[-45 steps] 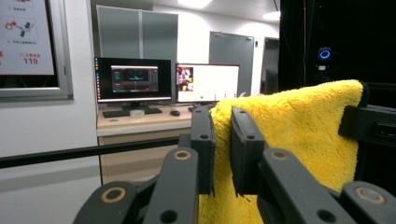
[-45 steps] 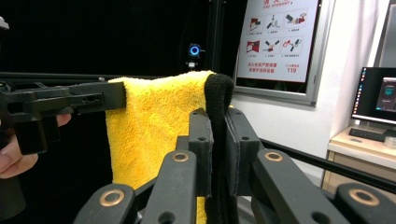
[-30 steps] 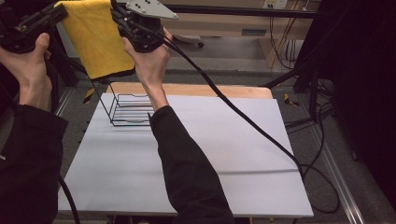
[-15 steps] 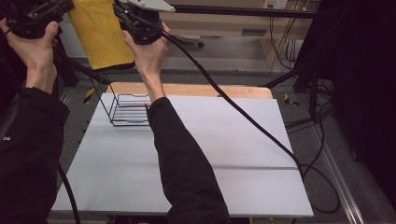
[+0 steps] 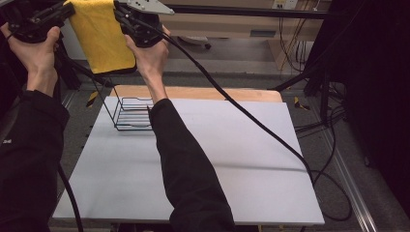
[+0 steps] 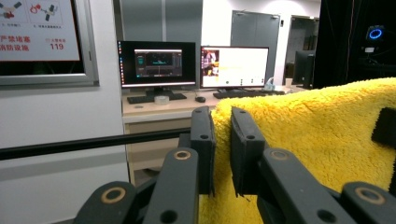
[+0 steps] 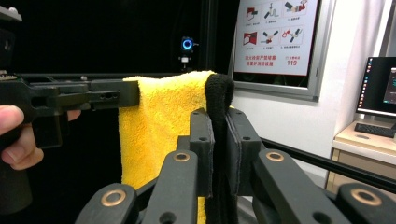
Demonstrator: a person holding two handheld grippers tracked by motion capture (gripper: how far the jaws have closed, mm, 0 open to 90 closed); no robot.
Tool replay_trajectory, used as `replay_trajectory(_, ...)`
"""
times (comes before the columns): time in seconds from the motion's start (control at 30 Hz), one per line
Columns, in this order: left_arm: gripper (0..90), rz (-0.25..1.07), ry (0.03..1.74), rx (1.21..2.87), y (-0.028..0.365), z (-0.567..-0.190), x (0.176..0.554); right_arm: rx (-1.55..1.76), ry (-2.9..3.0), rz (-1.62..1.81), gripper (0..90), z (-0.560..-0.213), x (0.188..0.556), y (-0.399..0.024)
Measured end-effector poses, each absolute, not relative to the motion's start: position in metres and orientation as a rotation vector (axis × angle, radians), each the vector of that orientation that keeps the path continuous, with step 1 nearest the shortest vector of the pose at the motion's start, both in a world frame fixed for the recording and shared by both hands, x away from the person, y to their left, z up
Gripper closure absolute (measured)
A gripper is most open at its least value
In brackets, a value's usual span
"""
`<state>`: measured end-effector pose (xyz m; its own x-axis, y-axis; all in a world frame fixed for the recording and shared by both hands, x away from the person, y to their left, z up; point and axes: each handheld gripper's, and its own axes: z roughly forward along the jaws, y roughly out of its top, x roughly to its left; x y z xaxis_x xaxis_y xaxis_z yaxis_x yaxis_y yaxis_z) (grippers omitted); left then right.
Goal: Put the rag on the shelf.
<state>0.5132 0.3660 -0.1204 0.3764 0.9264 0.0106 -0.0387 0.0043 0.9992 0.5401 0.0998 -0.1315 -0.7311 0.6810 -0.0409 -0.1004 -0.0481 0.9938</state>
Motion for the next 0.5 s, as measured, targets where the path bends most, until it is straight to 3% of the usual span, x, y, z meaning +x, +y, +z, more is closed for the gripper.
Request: replay_trajectory(0.5,80.7,0.888,0.847,1.418,0.345,-0.151,0.516,0.678,1.717,1.794,82.5,-0.165,0.542,0.073)
